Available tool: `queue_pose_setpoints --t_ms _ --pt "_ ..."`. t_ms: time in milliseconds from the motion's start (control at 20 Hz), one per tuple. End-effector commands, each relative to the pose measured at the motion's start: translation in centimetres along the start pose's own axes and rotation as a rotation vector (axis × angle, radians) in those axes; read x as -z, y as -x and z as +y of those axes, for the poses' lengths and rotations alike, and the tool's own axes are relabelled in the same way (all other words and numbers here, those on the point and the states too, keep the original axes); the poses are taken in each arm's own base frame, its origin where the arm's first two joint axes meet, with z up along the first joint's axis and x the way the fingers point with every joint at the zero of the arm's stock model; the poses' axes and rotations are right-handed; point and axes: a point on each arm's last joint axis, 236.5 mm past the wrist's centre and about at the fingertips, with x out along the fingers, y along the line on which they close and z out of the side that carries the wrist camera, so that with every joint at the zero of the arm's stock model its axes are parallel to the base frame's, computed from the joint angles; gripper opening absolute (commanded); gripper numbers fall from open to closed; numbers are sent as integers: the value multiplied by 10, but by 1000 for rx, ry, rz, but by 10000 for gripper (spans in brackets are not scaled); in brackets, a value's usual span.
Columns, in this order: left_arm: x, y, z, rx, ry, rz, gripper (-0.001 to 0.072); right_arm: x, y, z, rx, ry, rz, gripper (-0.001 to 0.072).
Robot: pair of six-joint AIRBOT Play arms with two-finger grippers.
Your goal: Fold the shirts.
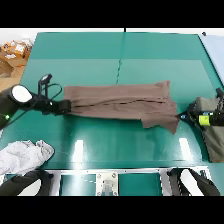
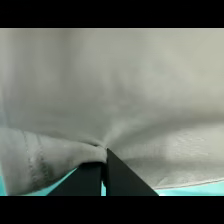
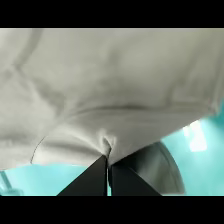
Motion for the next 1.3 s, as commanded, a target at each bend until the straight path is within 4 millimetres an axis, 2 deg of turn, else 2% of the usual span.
queue_pose_setpoints --t_ms 0,150,250,450,500,550,600,650,700,800,900,950,1000,1100,1150,1250 --pt "-44 12 -17 24 -49 -86 22 -47 6 40 -75 44 -78 19" --pt "-75 -7 -16 18 -52 -85 23 -92 -18 60 -80 78 -73 20" --pt "-96 -25 -12 12 -42 -86 22 -124 -40 62 -75 69 -78 20" --pt "-131 -72 -2 14 -12 -81 25 -181 -106 61 -101 47 -84 22" --pt "-144 -81 1 14 0 -117 26 -195 -123 62 -119 45 -110 67" --pt "-161 -86 4 11 7 -176 203 -211 -139 62 -138 39 -142 157" --pt "-178 -86 6 6 10 -246 613 -221 -149 63 -159 27 -155 268" --pt "-195 -80 8 3 14 -315 689 -230 -155 62 -166 35 -155 367" --pt "-205 -72 8 3 12 -350 691 -235 -153 60 -170 61 -149 405" --pt "-216 -43 11 -3 -4 -348 691 -243 -130 52 -180 146 -133 408" --pt "-214 -15 21 -19 -7 -302 690 -241 -105 29 -179 161 -80 443" --pt "-209 -3 26 -19 2 -270 690 -238 -95 12 -172 153 -52 531" --pt "-202 5 29 -19 8 -237 690 -234 -89 -4 -162 153 -29 557" --pt "-188 11 34 -16 21 -179 690 -226 -85 -29 -154 136 24 607" --pt "-182 10 33 -14 23 -151 690 -220 -87 -36 -163 137 53 607" --pt "-177 9 30 -6 22 -130 690 -209 -103 -48 -177 136 115 608"
